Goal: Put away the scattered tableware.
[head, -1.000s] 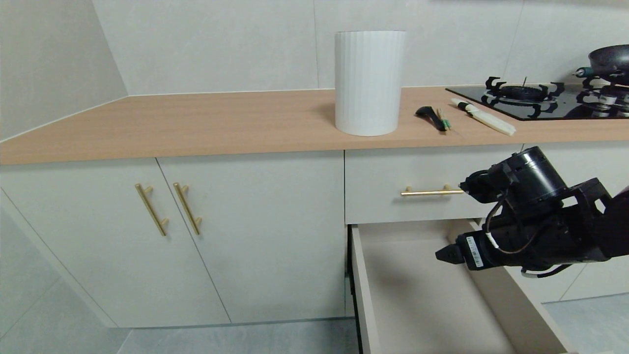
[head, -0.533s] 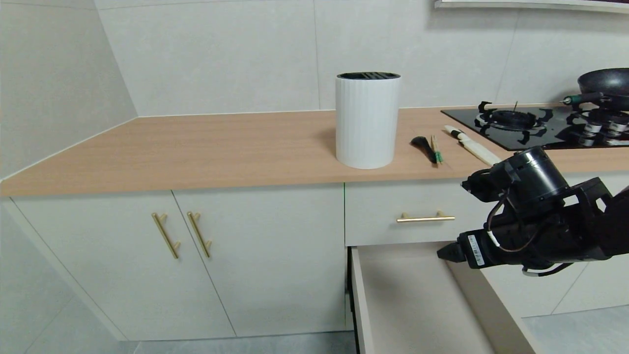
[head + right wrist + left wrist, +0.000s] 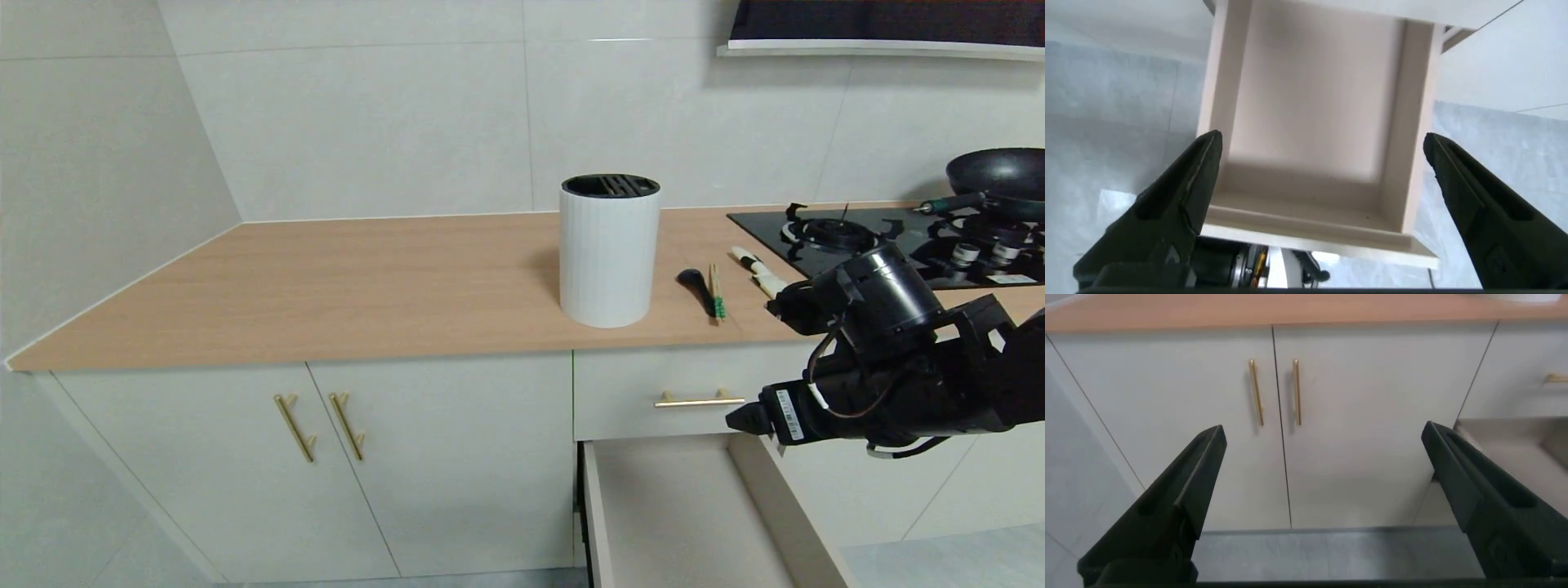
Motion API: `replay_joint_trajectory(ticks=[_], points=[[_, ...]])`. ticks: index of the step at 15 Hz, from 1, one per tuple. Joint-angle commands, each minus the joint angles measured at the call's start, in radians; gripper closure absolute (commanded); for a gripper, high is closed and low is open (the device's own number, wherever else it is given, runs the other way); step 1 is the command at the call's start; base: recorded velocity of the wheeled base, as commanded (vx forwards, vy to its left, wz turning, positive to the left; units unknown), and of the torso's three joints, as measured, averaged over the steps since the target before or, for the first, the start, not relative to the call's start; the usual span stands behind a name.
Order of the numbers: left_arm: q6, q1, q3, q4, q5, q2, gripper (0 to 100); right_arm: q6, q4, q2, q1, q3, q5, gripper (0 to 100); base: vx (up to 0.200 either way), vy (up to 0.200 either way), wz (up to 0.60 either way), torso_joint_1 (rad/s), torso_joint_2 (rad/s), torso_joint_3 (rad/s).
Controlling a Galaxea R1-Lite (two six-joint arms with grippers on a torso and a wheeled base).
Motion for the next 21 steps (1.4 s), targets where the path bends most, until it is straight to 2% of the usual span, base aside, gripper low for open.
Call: replay_joint_trajectory(ticks=[1,3,4,5,8,10,12,15,21], points=[[0.0,0.0,0.0,0.0,0.0,0.0,0,0.0,-0.001,0.003,0.002,-0.001,0.0,0,0.0,0.0,0.0,0.188,-0.45,-0.242],[0.0,0.0,0.0,0.0,0.0,0.0,0,-0.008,-0.092,0.03,0.0,-0.011,-0.063,0,0.0,0.0,0.0,0.085,-0.19,-0.1],[0.0,0.0,0.0,0.0,0.0,0.0,0,-0.017,-0.127,0.05,-0.012,-0.059,-0.068,0,0.0,0.0,0.0,0.046,-0.06,-0.041],[0.0,0.0,0.0,0.0,0.0,0.0,0,-0.031,-0.11,0.093,-0.043,-0.166,-0.071,0,0.0,0.0,0.0,0.0,0.0,0.0],[0.0,0.0,0.0,0.0,0.0,0.0,0,0.0,0.121,0.29,-0.126,-0.591,-0.069,0,0.0,0.0,0.0,0.0,0.0,0.0],[0.0,0.0,0.0,0.0,0.0,0.0,0,0.04,0.247,0.403,-0.152,-0.794,-0.071,0,0.0,0.0,0.0,0.0,0.0,0.0],[0.0,0.0,0.0,0.0,0.0,0.0,0,0.089,0.279,0.471,-0.164,-0.848,-0.072,0,0.0,0.0,0.0,0.0,0.0,0.0],[0.0,0.0,0.0,0.0,0.0,0.0,0,0.089,0.278,0.521,-0.192,-0.887,-0.065,0,0.0,0.0,0.0,0.0,0.0,0.0],[0.0,0.0,0.0,0.0,0.0,0.0,0,0.092,0.278,0.627,-0.19,-0.949,-0.071,0,0.0,0.0,0.0,0.0,0.0,0.0]])
